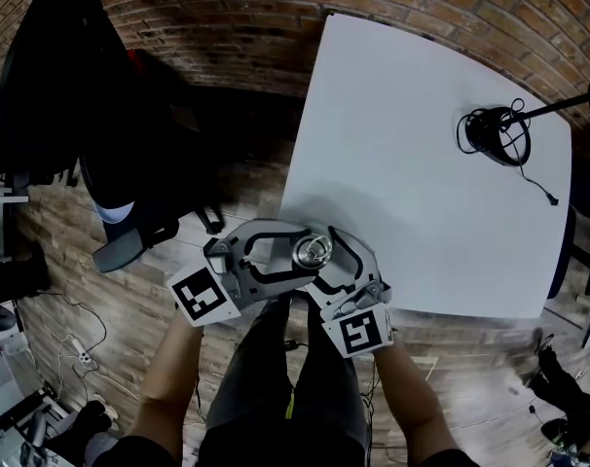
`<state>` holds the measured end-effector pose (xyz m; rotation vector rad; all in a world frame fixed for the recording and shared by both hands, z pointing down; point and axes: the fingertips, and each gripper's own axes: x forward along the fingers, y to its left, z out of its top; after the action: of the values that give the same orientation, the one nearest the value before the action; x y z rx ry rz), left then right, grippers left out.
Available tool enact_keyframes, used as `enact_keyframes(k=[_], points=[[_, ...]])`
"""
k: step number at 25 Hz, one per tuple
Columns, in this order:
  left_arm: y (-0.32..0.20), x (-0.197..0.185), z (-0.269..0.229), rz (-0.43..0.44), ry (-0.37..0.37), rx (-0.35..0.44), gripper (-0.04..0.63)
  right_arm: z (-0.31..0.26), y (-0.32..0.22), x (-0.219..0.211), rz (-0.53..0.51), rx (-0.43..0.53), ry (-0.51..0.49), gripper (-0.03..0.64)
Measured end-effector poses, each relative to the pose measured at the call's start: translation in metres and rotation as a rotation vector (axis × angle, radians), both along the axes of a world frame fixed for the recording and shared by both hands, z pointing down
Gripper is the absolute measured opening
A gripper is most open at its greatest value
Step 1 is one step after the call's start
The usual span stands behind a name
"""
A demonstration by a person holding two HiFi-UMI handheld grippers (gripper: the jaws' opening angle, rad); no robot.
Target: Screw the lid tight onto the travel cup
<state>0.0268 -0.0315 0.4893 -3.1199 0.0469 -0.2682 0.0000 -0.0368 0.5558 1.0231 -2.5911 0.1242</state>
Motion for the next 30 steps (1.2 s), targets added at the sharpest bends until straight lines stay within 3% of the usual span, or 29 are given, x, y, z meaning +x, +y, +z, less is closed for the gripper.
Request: enact_keyframes(k=[4, 16, 19, 22, 25, 28, 30], points=[[-0.001, -0.001, -0.002, 0.101, -0.015, -0.027, 0.239, 0.0, 0.0, -0.001, -0.014, -0.007, 0.003, 0.316], [-0.003, 0.002, 0.0, 0.156, -0.006, -0.063, 0.241, -0.001, -0.003, 0.001, -0.012, -0.006, -0.03, 0.316], [-0.007, 0.0, 0.001, 0.086, -0.014, -0.065, 0.249, 0.0, -0.002, 0.0, -0.009, -0.011, -0.025, 0.316], [-0.009, -0.006, 0.001, -0.03, 0.004, -0.084, 0.309, 0.001, 0.0, 0.0, -0.005, -0.007, -0.016, 0.316], [-0.004, -0.009, 0.0, -0.165, 0.022, -0.134, 0.311, 0.001, 0.0, 0.0, 0.002, -0.005, -0.019, 0.316], [-0.003, -0.008, 0.003, -0.327, -0.018, -0.126, 0.311, 0.001, 0.0, -0.001, 0.006, -0.005, -0.022, 0.316], [-0.002, -0.006, 0.001, -0.432, -0.007, -0.136, 0.311, 0.001, -0.001, -0.001, 0.009, -0.004, -0.023, 0.316]])
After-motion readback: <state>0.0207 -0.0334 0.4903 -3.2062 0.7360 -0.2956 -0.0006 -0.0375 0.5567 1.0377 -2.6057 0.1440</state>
